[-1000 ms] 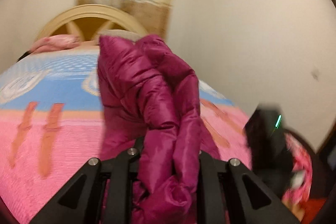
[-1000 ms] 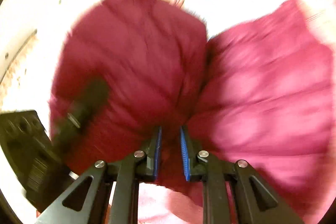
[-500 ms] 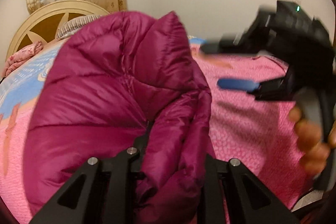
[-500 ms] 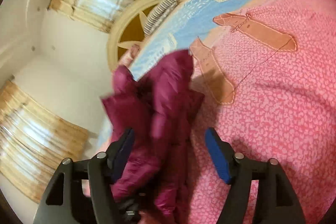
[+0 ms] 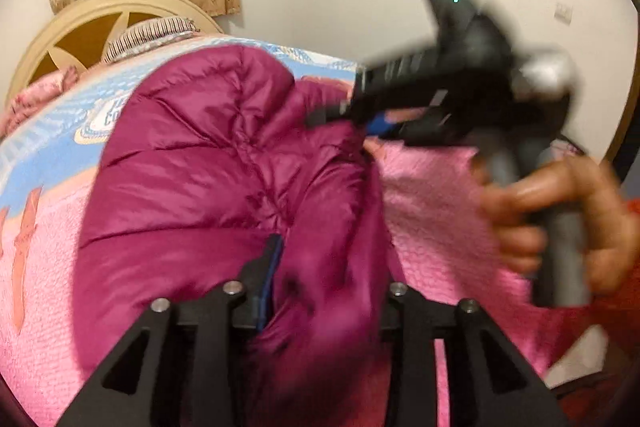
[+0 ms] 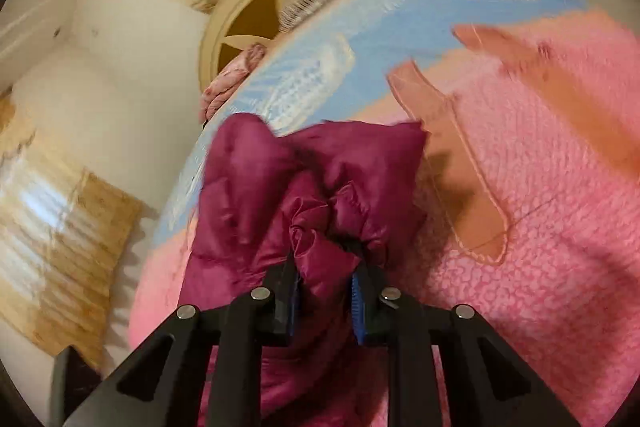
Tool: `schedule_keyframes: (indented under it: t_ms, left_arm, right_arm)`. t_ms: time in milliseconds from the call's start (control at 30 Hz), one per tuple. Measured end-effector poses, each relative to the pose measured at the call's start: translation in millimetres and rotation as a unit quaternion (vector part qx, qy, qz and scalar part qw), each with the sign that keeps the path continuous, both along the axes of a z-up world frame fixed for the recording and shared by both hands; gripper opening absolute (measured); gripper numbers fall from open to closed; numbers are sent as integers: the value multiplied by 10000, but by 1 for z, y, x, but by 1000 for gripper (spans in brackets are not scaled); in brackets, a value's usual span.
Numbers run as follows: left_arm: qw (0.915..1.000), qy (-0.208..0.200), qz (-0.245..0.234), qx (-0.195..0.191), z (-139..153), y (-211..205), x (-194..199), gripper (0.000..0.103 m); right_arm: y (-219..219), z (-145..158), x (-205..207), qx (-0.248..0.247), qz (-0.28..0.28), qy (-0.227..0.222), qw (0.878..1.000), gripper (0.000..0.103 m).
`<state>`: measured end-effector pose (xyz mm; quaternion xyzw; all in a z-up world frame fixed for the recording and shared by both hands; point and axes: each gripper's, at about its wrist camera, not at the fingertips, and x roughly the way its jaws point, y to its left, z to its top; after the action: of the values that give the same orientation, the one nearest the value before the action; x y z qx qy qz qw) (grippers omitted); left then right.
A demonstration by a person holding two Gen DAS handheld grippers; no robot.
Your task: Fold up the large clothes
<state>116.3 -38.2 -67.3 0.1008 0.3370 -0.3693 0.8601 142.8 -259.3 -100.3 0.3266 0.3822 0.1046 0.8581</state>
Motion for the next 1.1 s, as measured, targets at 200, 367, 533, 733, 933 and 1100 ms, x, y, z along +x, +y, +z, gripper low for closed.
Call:
schedule_keyframes:
  t_ms: [200,367,533,733,933,1100]
  left_arm:
    - [9989,-89,-27,-463,50,50,12,76]
    - [9960,-171,494,-719,74,63,64,82]
    - [9932,516,733,-748,39,24,130,79]
    - [9920,759,842,-554,-9,-8,137,76]
    - [9929,146,1169,154,-33,-24,115,78]
    - [9894,306,1390,302,-43,-26,127,85]
  right_arm:
    - [4,-27,9,-252,51,174,9995,20]
    - [1,-35,3,-133,76,120,9998,20]
    - [9,-35,1,-346,62,66,9994,20]
    - [3,-42,4,-191,140,98,9997,19]
    - [-1,-47,20,-90,243,202,9995,19]
    - [0,-44,25,-215,240,214,9993,18]
